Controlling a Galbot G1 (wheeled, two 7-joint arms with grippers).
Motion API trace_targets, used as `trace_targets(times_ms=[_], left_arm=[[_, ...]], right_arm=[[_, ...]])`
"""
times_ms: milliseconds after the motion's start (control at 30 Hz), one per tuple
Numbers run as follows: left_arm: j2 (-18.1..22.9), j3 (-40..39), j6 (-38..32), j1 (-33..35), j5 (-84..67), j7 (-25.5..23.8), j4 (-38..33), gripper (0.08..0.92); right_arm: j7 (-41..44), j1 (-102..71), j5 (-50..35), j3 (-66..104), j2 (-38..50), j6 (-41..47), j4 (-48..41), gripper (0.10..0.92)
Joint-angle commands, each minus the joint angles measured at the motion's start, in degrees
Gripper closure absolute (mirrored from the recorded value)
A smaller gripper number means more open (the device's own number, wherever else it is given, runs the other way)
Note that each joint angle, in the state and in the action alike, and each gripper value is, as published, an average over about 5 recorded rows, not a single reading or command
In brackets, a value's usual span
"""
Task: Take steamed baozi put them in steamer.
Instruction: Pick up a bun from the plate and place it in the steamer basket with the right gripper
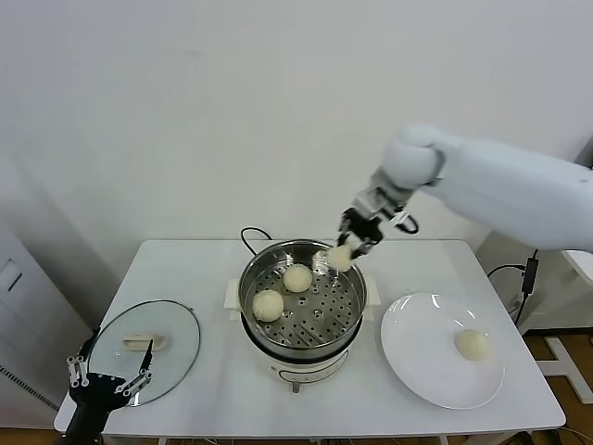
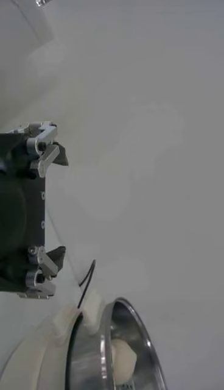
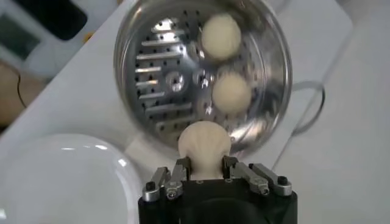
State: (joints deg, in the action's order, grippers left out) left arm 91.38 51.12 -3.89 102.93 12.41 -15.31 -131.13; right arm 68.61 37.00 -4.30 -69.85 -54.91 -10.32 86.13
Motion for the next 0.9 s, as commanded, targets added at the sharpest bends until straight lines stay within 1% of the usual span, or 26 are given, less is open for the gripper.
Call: trace_targets(times_ms=[33, 167, 367, 533, 667, 767, 900], left_arm=[[-0.02, 0.26, 0.09, -0.33, -0.74, 0.03, 0.37, 0.177], [0.24, 0.13, 0.04, -0.62, -0.69, 0.03, 1.09, 0.177], [0.24, -0.09, 0.18, -1.26, -0.4, 0.02, 1.79, 0.177], [0.39, -0.6, 0.45, -1.85, 0.31, 0.01, 2.08, 0.177], [0.6, -0.94, 0.51, -2.12, 0.71, 0.0, 2.24, 0.177], [0.49, -0.84, 0.46, -2.0, 0.6, 0.0, 2.29, 0.177], [0.32, -0.67, 0.44, -2.0, 0.4, 0.04, 2.48, 0.177]], right_arm=[[0.18, -10.42, 18.79, 2.42, -8.23, -15.31, 7.21, 0.681], [1.72, -14.0, 21.51, 3.65, -7.06, -18.23, 7.58, 0.684], [3.31, -15.58, 20.38, 4.92, -5.0, -22.03, 6.87, 0.686], [4.16, -15.51, 19.47, 5.0, -4.13, -22.44, 9.15, 0.686], [4.29, -15.79, 19.71, 5.15, -4.17, -22.63, 9.39, 0.682], [4.26, -15.75, 19.88, 5.72, -4.15, -23.25, 8.9, 0.652], [4.01, -14.86, 19.16, 7.41, -4.21, -23.15, 7.81, 0.552]])
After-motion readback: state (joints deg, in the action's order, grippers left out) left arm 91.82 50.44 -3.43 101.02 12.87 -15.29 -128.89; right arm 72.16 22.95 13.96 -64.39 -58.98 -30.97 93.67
